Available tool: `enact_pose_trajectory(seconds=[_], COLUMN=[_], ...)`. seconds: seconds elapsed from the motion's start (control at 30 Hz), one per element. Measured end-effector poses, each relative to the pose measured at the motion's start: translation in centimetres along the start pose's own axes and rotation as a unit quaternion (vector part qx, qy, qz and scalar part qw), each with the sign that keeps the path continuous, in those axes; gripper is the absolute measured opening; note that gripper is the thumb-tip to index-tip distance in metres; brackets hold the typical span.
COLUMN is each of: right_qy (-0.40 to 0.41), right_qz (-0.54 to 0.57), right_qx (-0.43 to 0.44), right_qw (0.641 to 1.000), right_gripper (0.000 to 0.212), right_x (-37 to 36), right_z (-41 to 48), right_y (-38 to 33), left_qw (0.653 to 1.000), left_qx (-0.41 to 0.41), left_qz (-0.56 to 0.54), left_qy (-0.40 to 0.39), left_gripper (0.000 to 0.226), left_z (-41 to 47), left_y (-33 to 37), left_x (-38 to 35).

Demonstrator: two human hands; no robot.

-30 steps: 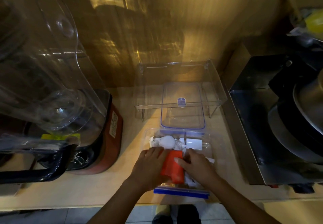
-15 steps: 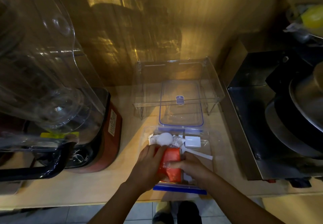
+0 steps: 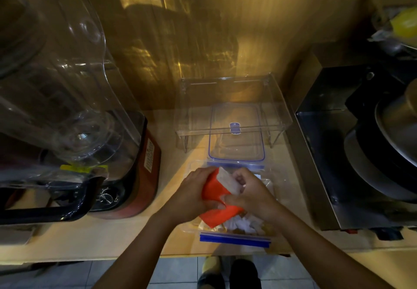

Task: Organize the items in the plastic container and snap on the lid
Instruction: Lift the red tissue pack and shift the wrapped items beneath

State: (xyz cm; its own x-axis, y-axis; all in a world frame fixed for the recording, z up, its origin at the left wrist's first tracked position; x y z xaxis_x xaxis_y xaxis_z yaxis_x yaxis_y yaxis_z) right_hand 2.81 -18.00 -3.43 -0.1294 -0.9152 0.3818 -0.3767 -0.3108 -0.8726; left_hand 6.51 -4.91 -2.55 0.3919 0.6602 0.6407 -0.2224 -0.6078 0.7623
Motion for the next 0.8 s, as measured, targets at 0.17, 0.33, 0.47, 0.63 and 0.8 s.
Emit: enact_pose_trajectory(seconds=[0.17,0.33,0.47,0.63,0.8], right_qy=[-0.05,0.066,0.131,-0.01,0.038], right_qz=[0.037,0.171,-0.03,-0.354,-0.459], right_qx=[0.032,-0.016,0.002,0.201,0.236], right_qw=[0.998,0.983,0.991,0.913,0.856], right_gripper=[0.04,0.002,0.013,0.03,0.048], right_x=[1.4,3.0,2.9,-2.8,-6.5], right_z=[0.4,2.1,3.0,2.2,2.1], right_y=[-2.3,-1.5,1.9,3.0,2.3], left_qw=[0.982,0.954,0.921,0.898,0.889], left_qx=[0.087,0.155,0.197,0.207,0.221], left_qz=[-0.165,-0.221,-0.212,-0.201,-0.196], left_qy=[-0.013,0.128,0.26,0.331,0.349], left_gripper=[0.057,0.045,0.047,0.045,0.048], left_z=[0.5,-0.6,-2.0,-2.6,-2.9], left_y=[0.9,-0.3,-1.4,-1.6,-1.8], left_x=[1.3,4.0,6.1,7.4,7.5])
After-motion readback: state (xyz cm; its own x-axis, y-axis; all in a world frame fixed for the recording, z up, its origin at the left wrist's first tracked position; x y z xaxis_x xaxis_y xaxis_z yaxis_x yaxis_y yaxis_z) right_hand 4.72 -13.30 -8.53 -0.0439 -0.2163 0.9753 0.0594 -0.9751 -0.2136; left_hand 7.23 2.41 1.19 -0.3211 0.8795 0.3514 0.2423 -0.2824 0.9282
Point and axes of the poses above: each hand's wrist, its own z-axis towards the middle knuckle, its own x-axis out of the back of the hand, y = z × x, the point moved 8 cm from there along z, towards the middle knuckle, and after that the axes turned 15 degrees about y, right-handed, at the moved point
